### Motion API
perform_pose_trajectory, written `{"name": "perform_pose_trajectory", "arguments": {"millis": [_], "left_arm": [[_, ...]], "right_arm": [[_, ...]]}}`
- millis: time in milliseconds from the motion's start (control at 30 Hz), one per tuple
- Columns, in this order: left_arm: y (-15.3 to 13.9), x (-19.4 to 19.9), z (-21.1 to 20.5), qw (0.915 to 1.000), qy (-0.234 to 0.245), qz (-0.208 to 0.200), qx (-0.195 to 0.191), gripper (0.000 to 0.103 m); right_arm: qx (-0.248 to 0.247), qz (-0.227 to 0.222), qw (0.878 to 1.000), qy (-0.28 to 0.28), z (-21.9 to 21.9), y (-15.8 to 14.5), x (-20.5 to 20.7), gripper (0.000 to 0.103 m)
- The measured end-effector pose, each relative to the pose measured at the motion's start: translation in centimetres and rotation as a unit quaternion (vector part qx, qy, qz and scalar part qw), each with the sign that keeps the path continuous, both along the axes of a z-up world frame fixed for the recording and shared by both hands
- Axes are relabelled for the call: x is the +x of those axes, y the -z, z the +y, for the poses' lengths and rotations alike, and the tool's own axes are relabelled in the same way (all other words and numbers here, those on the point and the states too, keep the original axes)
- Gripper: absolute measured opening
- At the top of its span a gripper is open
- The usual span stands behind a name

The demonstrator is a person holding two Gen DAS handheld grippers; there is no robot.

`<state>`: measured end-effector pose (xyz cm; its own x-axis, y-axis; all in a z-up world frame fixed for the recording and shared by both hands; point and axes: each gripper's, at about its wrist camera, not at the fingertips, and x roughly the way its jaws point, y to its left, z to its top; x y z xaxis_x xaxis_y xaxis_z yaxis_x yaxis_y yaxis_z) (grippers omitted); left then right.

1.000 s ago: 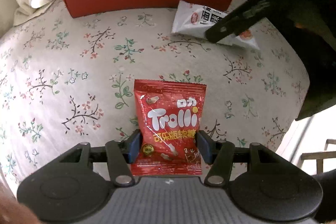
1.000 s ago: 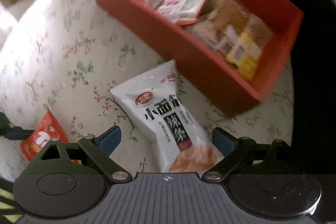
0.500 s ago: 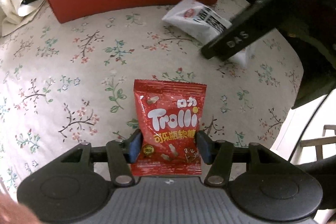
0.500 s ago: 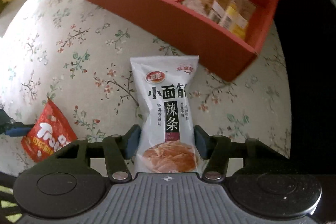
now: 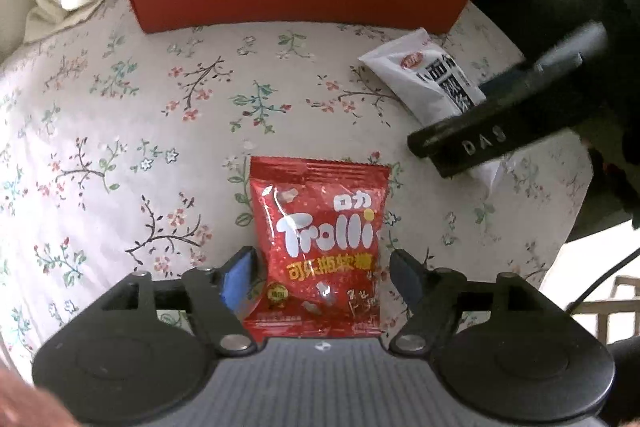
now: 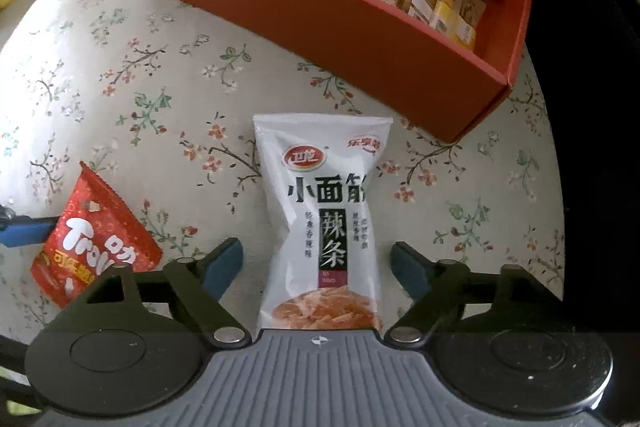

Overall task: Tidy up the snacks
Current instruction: 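Lift and carry Trolli bag with left gripper while right gripper carries white bag to box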

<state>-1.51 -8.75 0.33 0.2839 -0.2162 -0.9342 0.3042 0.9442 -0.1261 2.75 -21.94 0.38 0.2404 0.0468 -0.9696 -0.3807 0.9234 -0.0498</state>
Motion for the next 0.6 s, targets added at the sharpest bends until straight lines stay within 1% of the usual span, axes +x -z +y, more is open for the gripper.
{"name": "perform_pose_trajectory", "arguments": {"millis": [33, 67, 100, 133, 233, 267, 333, 467, 533, 600], "left_arm": [[0.1, -0.3, -0.3, 0.9999, 0.004, -0.008, 0.008, 0.066], [0.1, -0.6, -0.6, 0.9996, 0.009, -0.016, 0.019, 0.061], [0.1, -1.0, -0.9, 0.9988, 0.017, -0.026, 0.037, 0.052], [-0.1, -1.2, -1.2, 0.9979, 0.022, -0.034, 0.052, 0.051], [-0.6, -0.6, 0.0, 0.9996, 0.001, -0.017, 0.024, 0.046], [-0.9, -0.4, 0.4, 0.9995, -0.006, -0.021, 0.023, 0.044], [-1.4, 0.0, 1.2, 0.9991, -0.018, -0.031, 0.021, 0.043], [-3.3, 0.7, 2.6, 0.9979, -0.048, -0.043, -0.007, 0.042], [-4.4, 1.1, 3.2, 0.9965, -0.057, -0.058, -0.017, 0.042], [-5.6, 1.4, 3.5, 0.9951, -0.059, -0.078, -0.017, 0.042]], "right_arm": [[-0.003, -0.002, 1.0, -0.005, 0.3, -0.3, -0.3, 0.07], [0.001, -0.002, 1.0, -0.006, 0.5, -0.5, -0.4, 0.064], [0.008, 0.0, 1.0, -0.003, 0.6, -0.7, -0.4, 0.058], [0.006, -0.001, 1.0, -0.006, 0.8, -0.9, -0.6, 0.057], [0.009, -0.008, 1.0, -0.008, 1.1, -1.6, -1.2, 0.056], [0.014, -0.012, 1.0, -0.006, 1.1, -2.0, -1.2, 0.056], [0.028, -0.026, 0.999, 0.001, 0.8, -3.3, -1.2, 0.056], [0.065, -0.064, 0.996, 0.015, 0.4, -6.3, -0.9, 0.056], [0.081, -0.083, 0.993, 0.024, 0.1, -7.7, -0.7, 0.056], [0.094, -0.096, 0.99, 0.034, -0.2, -8.5, -0.4, 0.056]]}}
